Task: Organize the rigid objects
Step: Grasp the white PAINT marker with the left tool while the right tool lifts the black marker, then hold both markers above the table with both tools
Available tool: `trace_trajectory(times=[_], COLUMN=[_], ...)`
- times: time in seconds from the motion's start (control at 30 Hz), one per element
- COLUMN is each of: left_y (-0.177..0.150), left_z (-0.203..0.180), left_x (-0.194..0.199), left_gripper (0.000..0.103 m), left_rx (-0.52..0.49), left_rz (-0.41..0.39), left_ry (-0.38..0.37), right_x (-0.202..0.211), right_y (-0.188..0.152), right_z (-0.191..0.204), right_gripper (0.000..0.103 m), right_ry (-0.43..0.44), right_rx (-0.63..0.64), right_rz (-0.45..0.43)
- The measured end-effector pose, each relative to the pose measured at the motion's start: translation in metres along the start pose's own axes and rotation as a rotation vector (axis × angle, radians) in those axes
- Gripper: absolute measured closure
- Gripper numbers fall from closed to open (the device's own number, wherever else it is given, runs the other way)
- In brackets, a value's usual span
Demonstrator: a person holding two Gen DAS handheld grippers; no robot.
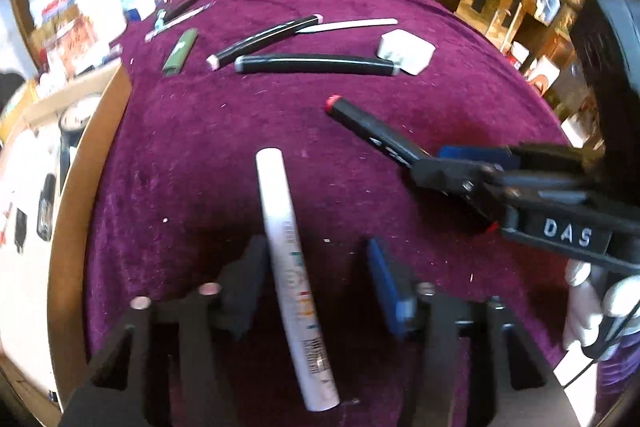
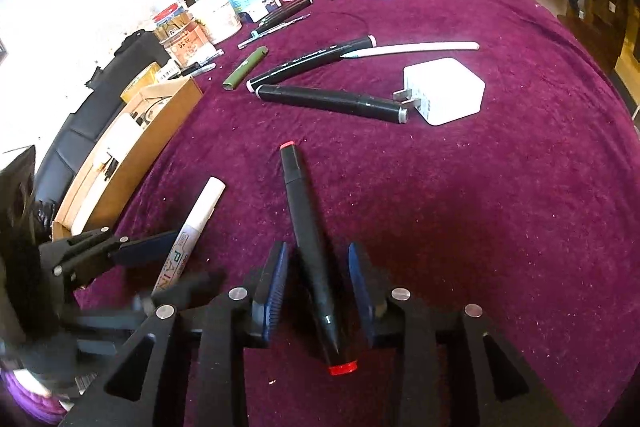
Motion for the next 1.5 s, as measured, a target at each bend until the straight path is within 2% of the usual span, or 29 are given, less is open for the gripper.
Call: trace_trajectory(times=[0.03, 0.13, 0.2, 0.23, 0.27, 0.3, 0.37, 0.6, 0.93, 1.5], left_y=[0.0, 0.001, -0.001, -0.003, -0.005, -0.006, -0.008, -0.011, -0.011, -0.012], left_z=[-0.004, -0.003, -0.003, -0.006, -0.009, -0.012, -0.015, -0.016, -0.012, -0.011], left_x=[-0.001, -0.004, -0.001, 0.002, 0.005, 0.005, 0.007, 0.008, 0.008, 0.007], left_gripper=[0.045, 0.045, 0.056, 0.069, 0.077, 0.078, 0.078, 0.078, 0.078, 0.078], left_rx=[-0.02, 0.0, -0.005, -0.016, -0.032, -0.04, -0.056, -0.047, -0.014, -0.005], left_rz=[-0.019, -0.041, -0.062, -0.071, -0.081, -0.087, -0.109, -0.152, -0.153, -0.152], left_ry=[0.035, 0.049, 0.054, 0.056, 0.061, 0.072, 0.11, 0.144, 0.099, 0.084], right_x=[-0.001, -0.003, -0.006, -0.007, -0.009, -0.01, -0.011, -0.012, -0.01, -0.011], right_y=[0.001, 0.002, 0.004, 0.005, 0.005, 0.006, 0.006, 0.007, 0.006, 0.006], right_z=[0.001, 0.002, 0.004, 0.005, 0.006, 0.008, 0.01, 0.01, 0.007, 0.007], right_gripper=[0.069, 0.069, 0.069, 0.069, 0.067, 0.061, 0.055, 0.055, 0.055, 0.055], right_ry=[-0.008, -0.035, -0.066, -0.083, -0.097, -0.102, -0.097, -0.068, -0.053, -0.055], right_rx=[0.004, 0.02, 0.042, 0.057, 0.072, 0.083, 0.09, 0.063, 0.043, 0.047], right_rz=[-0.003, -0.008, -0.011, -0.013, -0.015, -0.014, -0.013, -0.024, -0.033, -0.031])
Point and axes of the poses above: each gripper's, at about its wrist camera, not at the fingertips, and x roughly against the way its jaws point, z to its left, y to its top, the point moved 8 cm from there along -x, roughly the way its jaws point, and after that the axes turned 5 degrees about y, right-handed, at the moved point
